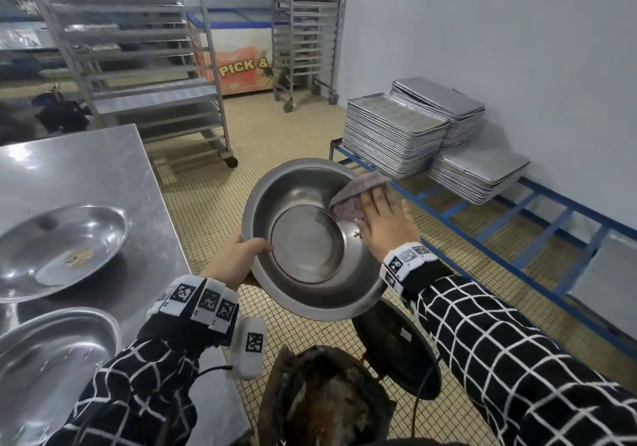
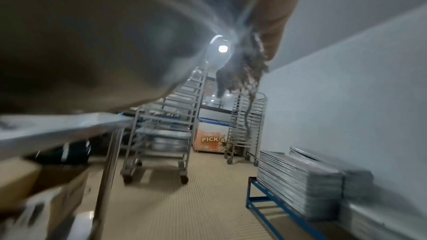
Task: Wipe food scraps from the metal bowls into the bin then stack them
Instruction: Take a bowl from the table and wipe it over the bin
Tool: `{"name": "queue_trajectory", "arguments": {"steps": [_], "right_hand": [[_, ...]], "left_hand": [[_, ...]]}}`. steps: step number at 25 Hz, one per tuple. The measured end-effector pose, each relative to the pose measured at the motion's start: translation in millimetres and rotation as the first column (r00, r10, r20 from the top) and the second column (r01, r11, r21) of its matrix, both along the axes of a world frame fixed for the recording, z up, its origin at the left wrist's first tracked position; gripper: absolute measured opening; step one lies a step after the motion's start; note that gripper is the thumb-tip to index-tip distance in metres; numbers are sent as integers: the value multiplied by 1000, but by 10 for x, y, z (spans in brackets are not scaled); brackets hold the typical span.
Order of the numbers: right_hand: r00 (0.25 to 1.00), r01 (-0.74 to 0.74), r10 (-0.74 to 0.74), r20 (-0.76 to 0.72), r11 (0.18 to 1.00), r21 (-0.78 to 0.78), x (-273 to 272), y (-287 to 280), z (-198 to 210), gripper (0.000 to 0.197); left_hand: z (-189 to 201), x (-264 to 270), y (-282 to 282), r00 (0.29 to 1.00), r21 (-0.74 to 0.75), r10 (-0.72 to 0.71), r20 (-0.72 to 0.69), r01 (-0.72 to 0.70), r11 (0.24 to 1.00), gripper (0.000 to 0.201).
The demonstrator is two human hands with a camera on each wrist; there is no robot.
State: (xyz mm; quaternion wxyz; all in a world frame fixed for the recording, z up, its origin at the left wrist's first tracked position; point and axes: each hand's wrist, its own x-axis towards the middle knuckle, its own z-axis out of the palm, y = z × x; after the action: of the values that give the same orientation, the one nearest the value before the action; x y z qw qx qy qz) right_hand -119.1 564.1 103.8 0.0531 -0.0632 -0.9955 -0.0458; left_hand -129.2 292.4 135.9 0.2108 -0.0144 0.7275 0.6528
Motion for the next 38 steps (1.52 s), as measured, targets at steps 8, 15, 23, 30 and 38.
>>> {"name": "queue_trajectory", "arguments": {"steps": [8,15,23,30,38], "right_hand": [[939,47,-260,-223,742,-668,47,87,145,34],[815,192,-580,-12,289,-938,229,-77,26,34],[814,142,-581,-1,201,-969,402,13,217,27],[894,150,-449,-10,319,-936,598,171,496,16],[668,47,-744,-3,46,-998,601,-407,188,18]], "left_hand": [[-18,-60,-5,998,46,-26,60,23,999,23],[-182,-95,131,988,172,117,102,-133,976,32],[-235,-76,276,998,157,-40,-38,45,986,48],[-137,-91,320,995,443,-92,-50,104,890,44],[-265,164,491,996,343,88,-24,-74,936,29]]}}
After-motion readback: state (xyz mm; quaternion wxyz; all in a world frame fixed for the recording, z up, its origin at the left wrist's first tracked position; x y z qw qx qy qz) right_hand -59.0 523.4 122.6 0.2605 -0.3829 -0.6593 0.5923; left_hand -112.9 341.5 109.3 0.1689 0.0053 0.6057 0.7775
